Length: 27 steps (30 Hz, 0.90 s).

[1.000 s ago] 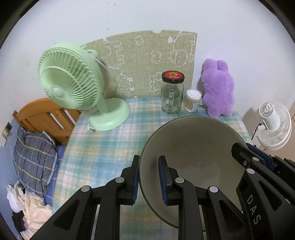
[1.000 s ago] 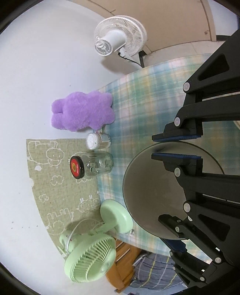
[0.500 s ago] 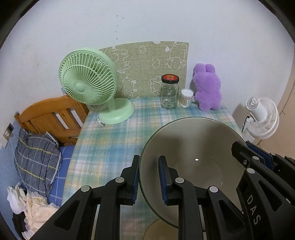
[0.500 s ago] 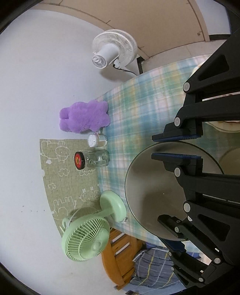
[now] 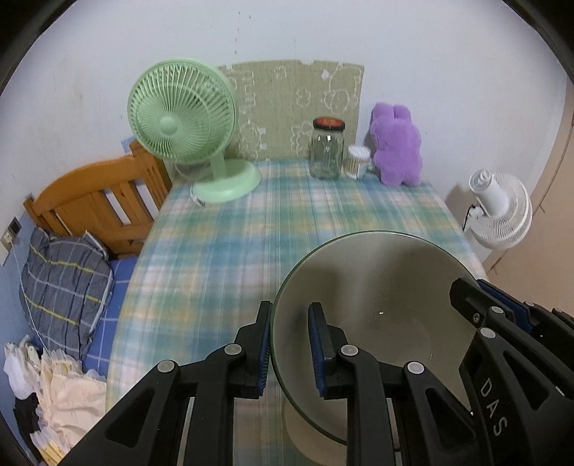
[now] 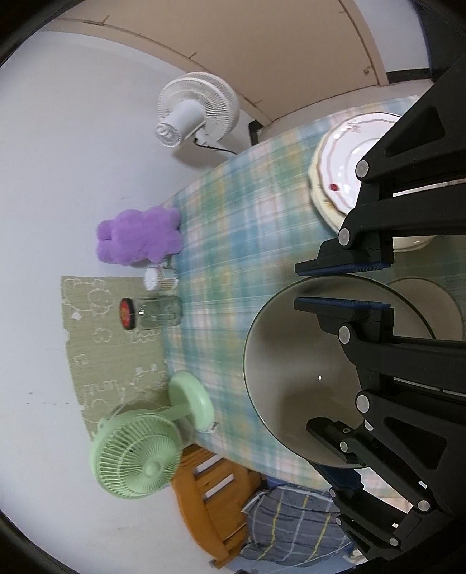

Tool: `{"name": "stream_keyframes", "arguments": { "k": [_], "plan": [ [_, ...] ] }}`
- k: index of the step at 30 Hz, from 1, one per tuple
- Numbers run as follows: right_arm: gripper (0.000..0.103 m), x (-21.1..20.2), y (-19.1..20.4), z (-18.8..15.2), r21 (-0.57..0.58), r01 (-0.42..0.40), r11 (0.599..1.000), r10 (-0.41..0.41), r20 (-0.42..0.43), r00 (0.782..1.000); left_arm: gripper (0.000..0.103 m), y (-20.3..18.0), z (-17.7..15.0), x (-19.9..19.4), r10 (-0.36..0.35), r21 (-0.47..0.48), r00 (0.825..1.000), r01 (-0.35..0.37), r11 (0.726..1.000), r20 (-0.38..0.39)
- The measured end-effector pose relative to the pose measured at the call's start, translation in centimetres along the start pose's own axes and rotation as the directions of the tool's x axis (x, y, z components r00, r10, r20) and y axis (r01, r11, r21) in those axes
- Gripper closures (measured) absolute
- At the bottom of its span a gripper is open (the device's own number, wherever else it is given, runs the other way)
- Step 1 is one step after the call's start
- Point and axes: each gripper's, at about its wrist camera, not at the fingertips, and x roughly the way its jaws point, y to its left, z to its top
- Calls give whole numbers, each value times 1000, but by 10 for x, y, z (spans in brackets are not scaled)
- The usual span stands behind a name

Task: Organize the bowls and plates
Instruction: 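Carry the grey-green bowl with both tools toward the plate stack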

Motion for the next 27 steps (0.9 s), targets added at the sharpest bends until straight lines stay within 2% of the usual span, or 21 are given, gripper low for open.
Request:
{"name": "stream_keyframes", "arguments": {
  "k": [9, 15, 27],
  "plan": [
    [88, 13, 1, -33, 24, 12, 1000, -10, -62, 998, 86, 4, -30, 13, -9, -5, 999, 9, 1000, -51],
    [88, 24, -1, -50, 19, 9, 1000, -7, -104, 995, 86, 3, -49, 24, -20, -42, 994, 16, 999, -106],
    [88, 40, -1, -74, 18, 14, 1000, -11, -177, 984, 86, 5, -71, 39, -22, -44, 985, 15, 999, -169]
  ]
}}
